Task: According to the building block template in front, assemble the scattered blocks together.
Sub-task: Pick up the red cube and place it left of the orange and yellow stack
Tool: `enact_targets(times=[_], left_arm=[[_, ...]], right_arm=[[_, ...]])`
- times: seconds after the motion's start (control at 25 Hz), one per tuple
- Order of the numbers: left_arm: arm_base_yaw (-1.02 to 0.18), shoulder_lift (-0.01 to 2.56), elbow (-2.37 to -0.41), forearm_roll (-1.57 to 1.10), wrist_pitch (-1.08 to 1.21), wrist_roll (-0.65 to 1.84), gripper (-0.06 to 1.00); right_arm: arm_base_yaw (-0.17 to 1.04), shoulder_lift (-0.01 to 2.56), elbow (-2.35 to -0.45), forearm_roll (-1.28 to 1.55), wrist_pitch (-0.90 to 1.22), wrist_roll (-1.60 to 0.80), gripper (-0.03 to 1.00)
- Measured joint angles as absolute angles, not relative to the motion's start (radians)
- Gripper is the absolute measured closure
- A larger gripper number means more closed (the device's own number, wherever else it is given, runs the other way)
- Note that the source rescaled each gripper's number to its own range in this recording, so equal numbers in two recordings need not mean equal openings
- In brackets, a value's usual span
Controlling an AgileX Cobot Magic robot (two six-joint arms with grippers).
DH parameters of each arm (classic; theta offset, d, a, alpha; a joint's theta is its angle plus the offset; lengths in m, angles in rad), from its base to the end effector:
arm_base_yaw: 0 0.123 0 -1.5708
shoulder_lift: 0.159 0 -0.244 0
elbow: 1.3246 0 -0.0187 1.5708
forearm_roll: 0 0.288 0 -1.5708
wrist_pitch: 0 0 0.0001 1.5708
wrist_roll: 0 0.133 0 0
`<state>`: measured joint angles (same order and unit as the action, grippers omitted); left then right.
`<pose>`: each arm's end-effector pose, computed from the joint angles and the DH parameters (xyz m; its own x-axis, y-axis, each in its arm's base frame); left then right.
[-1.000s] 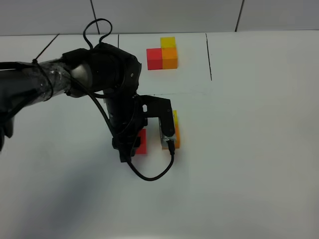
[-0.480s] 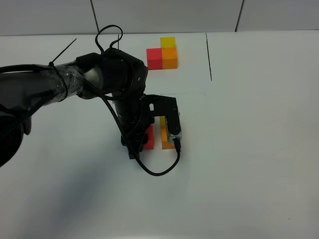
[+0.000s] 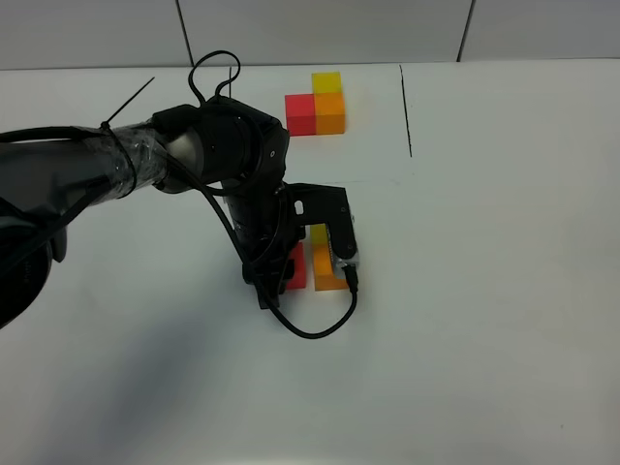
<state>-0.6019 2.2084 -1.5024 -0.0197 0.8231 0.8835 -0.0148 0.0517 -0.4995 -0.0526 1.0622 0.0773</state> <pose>0.3590 -0.2490 0.0099 -0.0931 0.9912 -0.0939 0.9908 0.1015 0.0891 0.1143 -0.0078 0.2701 -0.4991 0.0590 -0.8646 0.0804 0.9965 0.0216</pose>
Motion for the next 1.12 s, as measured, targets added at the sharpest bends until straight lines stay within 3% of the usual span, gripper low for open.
enact_targets(times=[1.12], left_arm=[[-0.602,2.208,-1.502,-0.047,0.831,0.893,0.94]], right_arm=[[-0.015,0.052,-0.499,-0.052,1.062,0.077,0.97]])
